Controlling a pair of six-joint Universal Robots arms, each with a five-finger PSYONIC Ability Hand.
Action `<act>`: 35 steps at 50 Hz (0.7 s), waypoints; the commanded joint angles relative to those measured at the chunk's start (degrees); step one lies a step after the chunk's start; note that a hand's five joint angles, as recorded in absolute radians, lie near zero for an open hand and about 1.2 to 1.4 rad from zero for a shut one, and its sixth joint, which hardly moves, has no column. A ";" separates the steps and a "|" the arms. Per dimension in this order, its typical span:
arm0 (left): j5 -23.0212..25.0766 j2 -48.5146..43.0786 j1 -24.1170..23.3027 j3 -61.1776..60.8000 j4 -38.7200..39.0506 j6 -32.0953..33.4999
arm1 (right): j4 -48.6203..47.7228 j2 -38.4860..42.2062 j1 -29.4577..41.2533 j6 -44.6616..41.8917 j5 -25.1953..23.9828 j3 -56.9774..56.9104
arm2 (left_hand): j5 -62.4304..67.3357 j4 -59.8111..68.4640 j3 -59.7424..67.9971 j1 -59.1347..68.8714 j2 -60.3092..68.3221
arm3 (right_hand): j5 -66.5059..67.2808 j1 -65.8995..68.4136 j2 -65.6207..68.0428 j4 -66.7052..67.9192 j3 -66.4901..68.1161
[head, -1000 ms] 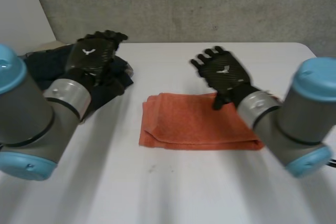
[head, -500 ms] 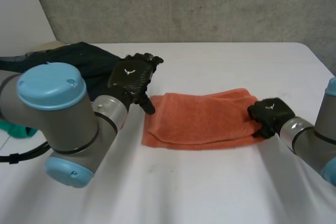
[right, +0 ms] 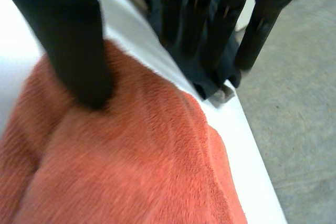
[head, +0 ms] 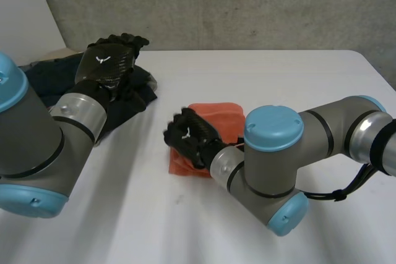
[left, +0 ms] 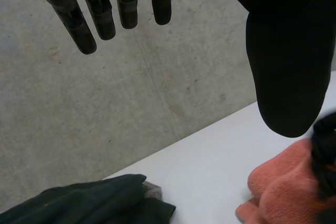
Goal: Fold the laundry.
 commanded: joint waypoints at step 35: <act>-11.49 -31.74 -14.84 24.62 -8.87 9.39 | 14.96 -1.74 -17.44 43.41 4.54 -2.75 | 0.70 1.81 1.71 1.87 1.84 | -18.43 -15.92 -18.45 -19.45 -19.54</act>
